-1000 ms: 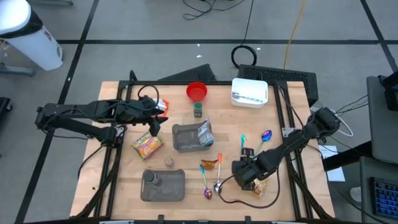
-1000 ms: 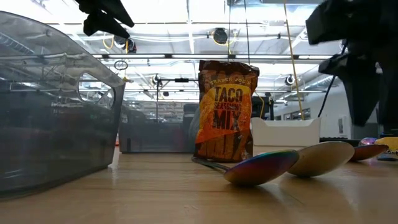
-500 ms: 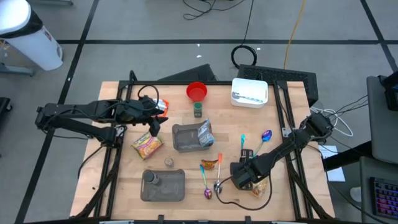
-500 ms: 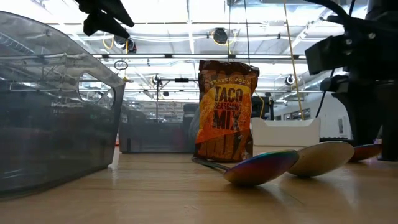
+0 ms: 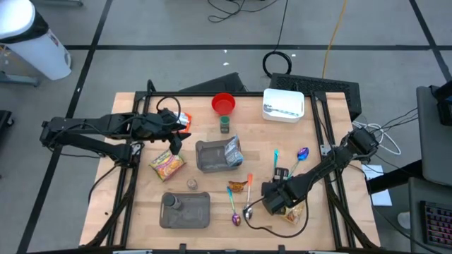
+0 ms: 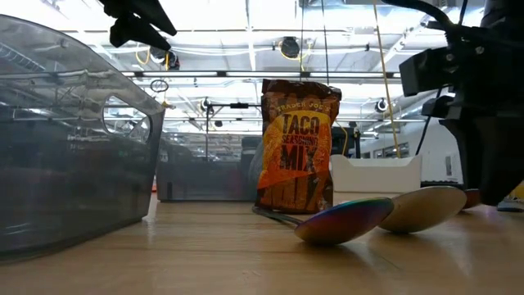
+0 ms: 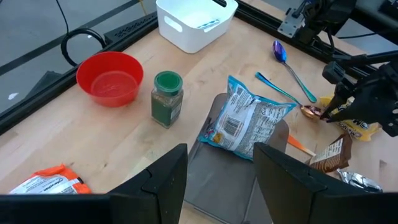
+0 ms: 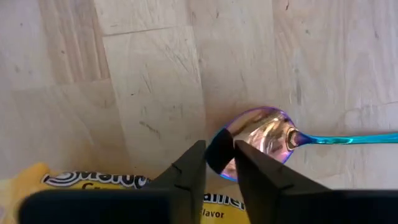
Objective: Pick & Place Food Item
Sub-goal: Put the top left purple spoon into the white bin
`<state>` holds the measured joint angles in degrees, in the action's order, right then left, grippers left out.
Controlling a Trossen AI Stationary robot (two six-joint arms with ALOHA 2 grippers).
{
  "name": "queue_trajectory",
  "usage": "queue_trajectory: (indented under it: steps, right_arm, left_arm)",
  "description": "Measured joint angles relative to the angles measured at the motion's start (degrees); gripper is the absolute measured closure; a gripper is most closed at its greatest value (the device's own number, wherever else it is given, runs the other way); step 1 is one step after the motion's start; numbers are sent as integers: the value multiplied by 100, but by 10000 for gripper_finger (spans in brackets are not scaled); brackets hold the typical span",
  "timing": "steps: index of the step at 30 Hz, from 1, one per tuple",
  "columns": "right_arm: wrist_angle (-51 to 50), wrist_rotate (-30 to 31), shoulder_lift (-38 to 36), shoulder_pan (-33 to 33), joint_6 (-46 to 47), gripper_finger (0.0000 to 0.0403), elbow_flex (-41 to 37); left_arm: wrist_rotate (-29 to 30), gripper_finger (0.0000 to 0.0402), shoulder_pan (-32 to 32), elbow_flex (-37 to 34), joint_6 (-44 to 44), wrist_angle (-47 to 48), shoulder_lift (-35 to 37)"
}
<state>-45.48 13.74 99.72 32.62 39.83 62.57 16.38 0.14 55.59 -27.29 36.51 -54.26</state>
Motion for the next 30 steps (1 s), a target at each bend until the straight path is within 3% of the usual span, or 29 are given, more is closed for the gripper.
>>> queue_trajectory:
  steps: [5,13,21,30]
  right_arm:
    - [-55,120,-7,-1,-21,391,4]
    - [-287,-1,-9,-2,-15,393,38]
    - [-753,-4,-28,-4,-245,398,636]
    - [-796,247,-729,-198,-161,401,920]
  left_arm:
    - [0,211,0,0,0,0,0]
    - [0,211,0,0,1,2,0]
    - [2,211,0,0,80,4,0]
    - [2,211,0,0,155,2,0]
